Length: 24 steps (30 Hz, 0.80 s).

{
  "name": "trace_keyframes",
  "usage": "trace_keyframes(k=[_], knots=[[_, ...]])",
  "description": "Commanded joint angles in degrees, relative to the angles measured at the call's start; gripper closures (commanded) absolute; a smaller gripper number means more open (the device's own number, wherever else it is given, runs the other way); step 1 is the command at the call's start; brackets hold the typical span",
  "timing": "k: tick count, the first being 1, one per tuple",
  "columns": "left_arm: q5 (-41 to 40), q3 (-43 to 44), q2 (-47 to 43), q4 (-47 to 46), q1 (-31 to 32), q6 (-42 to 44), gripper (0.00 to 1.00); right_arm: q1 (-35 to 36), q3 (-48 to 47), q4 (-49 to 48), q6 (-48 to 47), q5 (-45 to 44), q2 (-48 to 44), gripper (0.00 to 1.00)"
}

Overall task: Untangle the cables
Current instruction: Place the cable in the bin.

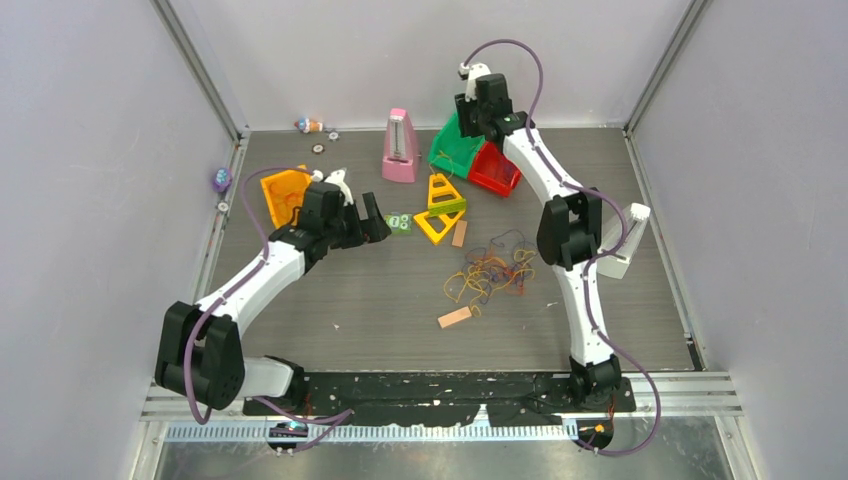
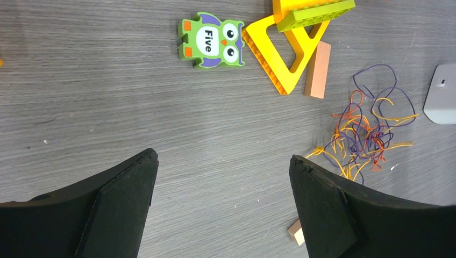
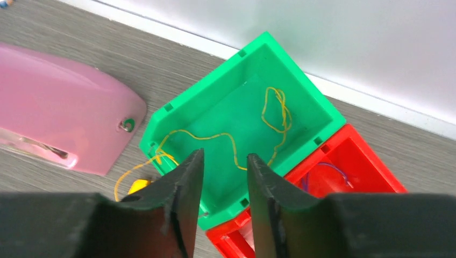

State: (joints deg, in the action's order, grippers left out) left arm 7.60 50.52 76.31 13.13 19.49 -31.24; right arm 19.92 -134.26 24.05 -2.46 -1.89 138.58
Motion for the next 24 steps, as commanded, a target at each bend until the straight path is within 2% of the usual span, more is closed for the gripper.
trace_keyframes(k=[1,2,6,18,24], knots=[[0.98,-0.04,-1.79,-0.13,-0.24,0.38,0.08,-0.35,1.37,-1.08,-2.14,6.82,-3.58,0.52],[0.86,0.07,-1.73,-0.17,-0.24,0.59,0.08,-0.05,3.63,-1.62,-2.97,7.52,-4.84,0.45],[1.28,0.75,-1.18,-0.11,-0.24,0.81,0.08,1.84,6.96,-2.03,-6.26,9.97,-5.74,0.36],[0.34,0.74,-1.51,-0.46,-0.24,1.34,0.08,7.96,4.11,0.87,-12.39,5.76,0.11,0.36],[0.28,0.78,-1.02,-0.57,-0.24,1.45,0.08,8.89,4.66,1.17,-13.61,3.02,1.9,0.4]])
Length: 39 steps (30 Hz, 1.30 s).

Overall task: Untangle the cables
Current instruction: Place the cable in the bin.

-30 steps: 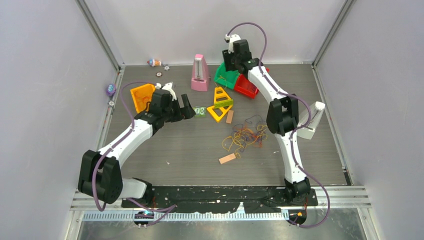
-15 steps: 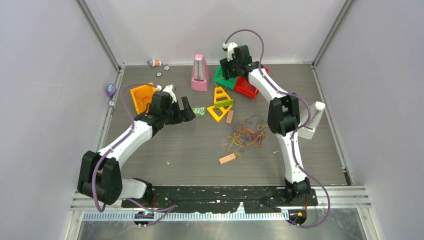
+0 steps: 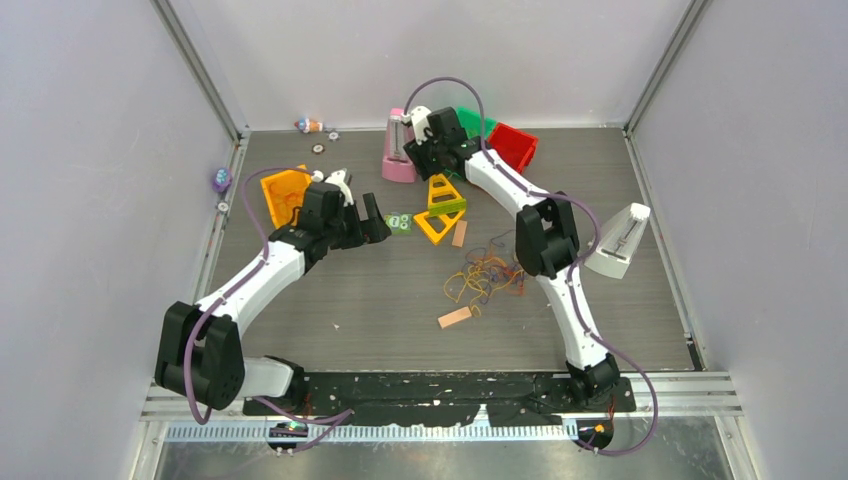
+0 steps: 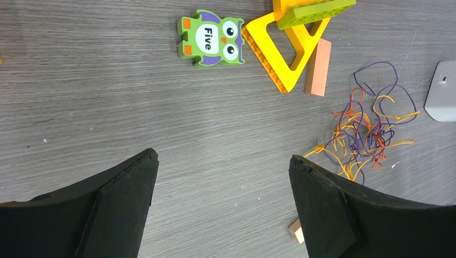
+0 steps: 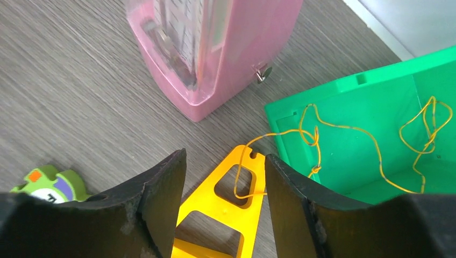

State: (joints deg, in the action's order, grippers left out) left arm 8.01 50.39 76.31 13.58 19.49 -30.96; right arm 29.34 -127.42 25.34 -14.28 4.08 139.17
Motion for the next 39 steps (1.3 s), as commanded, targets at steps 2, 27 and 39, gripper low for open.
trace_keyframes(k=[2,27,39], knots=[[-0.1,1.06,-0.86,-0.9,-0.28,1.26,0.09,-0.52,-2.41,-0.07,-2.0,-3.73,2.11,0.41],[-1.03,1.41,-0.59,-0.13,-0.33,2.88,0.1,-6.83,-13.06,-1.31,4.44,-3.84,8.12,0.95],[-0.51,2.66,1.12,0.26,-0.33,2.6,0.1,-11.21,-15.89,-0.93,17.84,-11.18,10.17,0.95]])
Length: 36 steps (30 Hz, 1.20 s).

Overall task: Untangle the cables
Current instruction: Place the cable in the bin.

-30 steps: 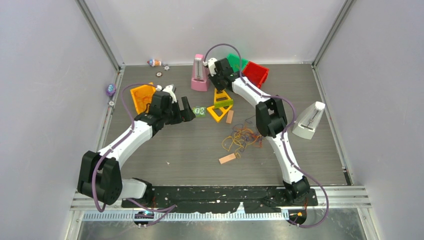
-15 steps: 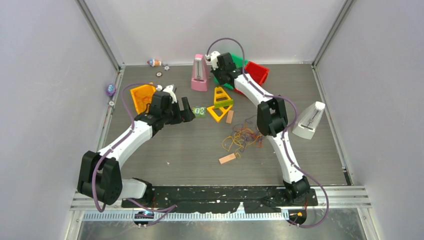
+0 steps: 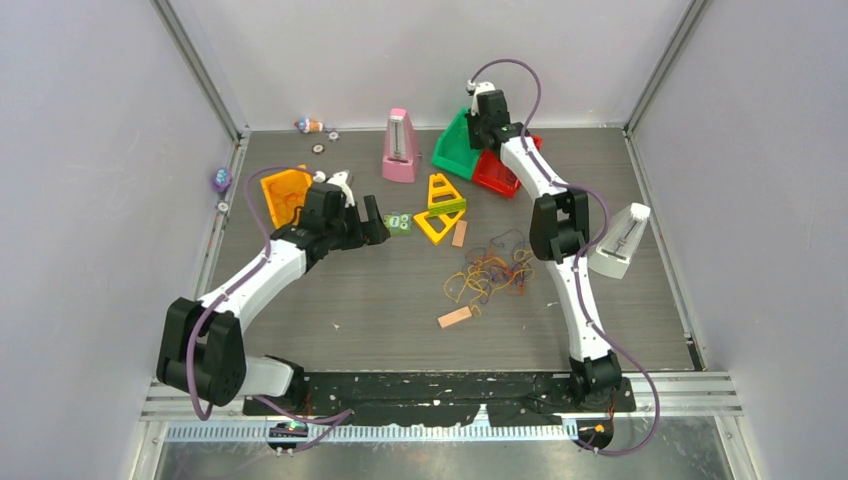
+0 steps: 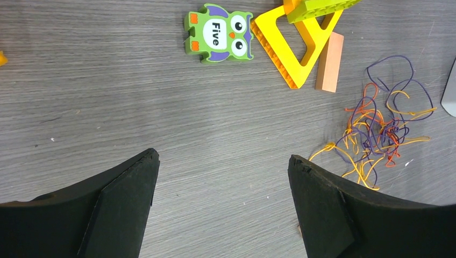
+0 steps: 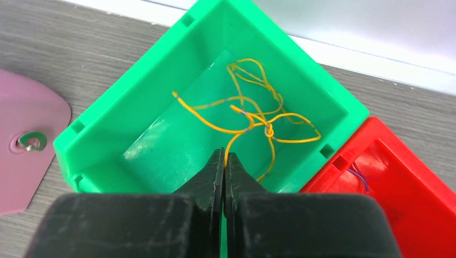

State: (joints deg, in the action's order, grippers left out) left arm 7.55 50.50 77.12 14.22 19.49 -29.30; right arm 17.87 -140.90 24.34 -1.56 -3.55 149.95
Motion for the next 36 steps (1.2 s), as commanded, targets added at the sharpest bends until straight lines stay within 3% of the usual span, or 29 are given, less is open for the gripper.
trace_keyframes(k=[1,9,19,25,33,36], knots=[[-0.04,2.58,0.33,-0.34,-0.33,0.97,0.1,0.16,-2.51,0.93,5.2,-4.49,-0.55,0.95],[1.05,3.24,0.5,0.1,-0.33,0.86,0.11,0.06,-0.7,8.48,4.21,-7.51,-1.61,0.95],[1.72,2.56,-0.86,0.15,-0.33,0.49,0.11,0.06,9.87,13.74,3.51,-6.09,-9.01,0.95],[1.92,1.99,-1.72,0.28,-0.33,0.4,0.11,0.06,21.83,9.75,4.58,-2.71,-16.15,0.95],[1.61,1.23,-3.06,0.38,-0.33,0.48,0.1,0.06,25.47,8.54,3.41,-3.51,-20.53,0.95],[1.91,1.25,-2.97,0.37,-0.33,0.49,0.11,0.11,22.02,8.92,2.93,-4.72,-19.35,0.94]])
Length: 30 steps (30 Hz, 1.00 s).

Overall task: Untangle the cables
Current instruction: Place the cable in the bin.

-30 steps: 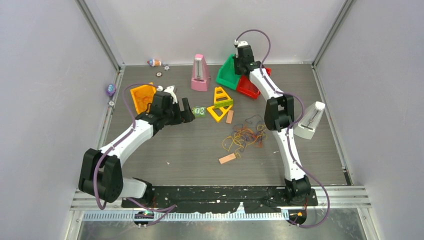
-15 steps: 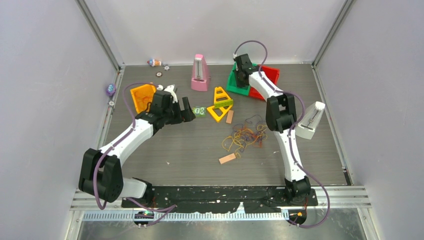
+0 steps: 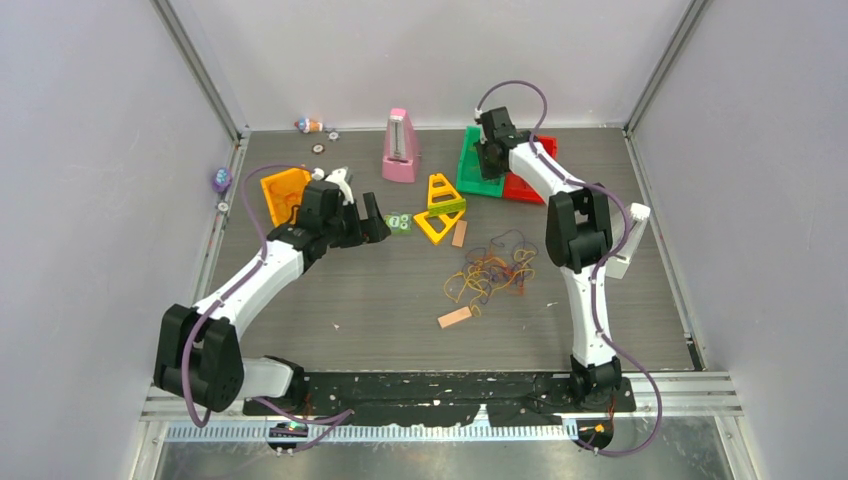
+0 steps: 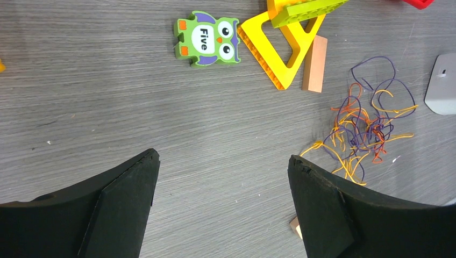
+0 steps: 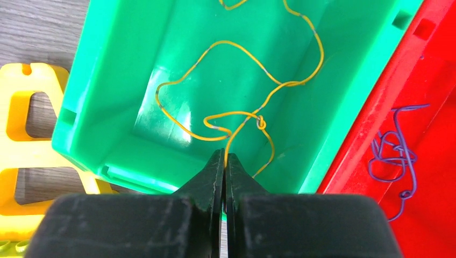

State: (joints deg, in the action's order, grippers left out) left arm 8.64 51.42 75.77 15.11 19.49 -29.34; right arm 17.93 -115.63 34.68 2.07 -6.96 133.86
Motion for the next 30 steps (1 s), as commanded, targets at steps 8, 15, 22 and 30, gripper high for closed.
trace_keyframes(k=[8,15,22,30], knots=[[-0.25,-1.26,-4.12,-1.22,-0.33,0.44,0.11,-0.46,-16.02,0.84,-0.23,-4.15,4.05,0.82],[0.17,-1.44,-4.39,-1.18,-0.33,0.36,0.11,-0.76,-17.17,-0.7,1.36,-3.26,3.3,0.36],[0.49,-3.42,-6.81,-2.9,-0.22,-0.39,0.1,-0.79,-13.12,-4.04,-0.02,-2.25,-3.64,0.24],[1.04,-5.21,-8.28,-3.71,0.37,-0.95,0.1,-0.77,-6.28,-3.51,-0.1,-0.21,-10.07,0.11]])
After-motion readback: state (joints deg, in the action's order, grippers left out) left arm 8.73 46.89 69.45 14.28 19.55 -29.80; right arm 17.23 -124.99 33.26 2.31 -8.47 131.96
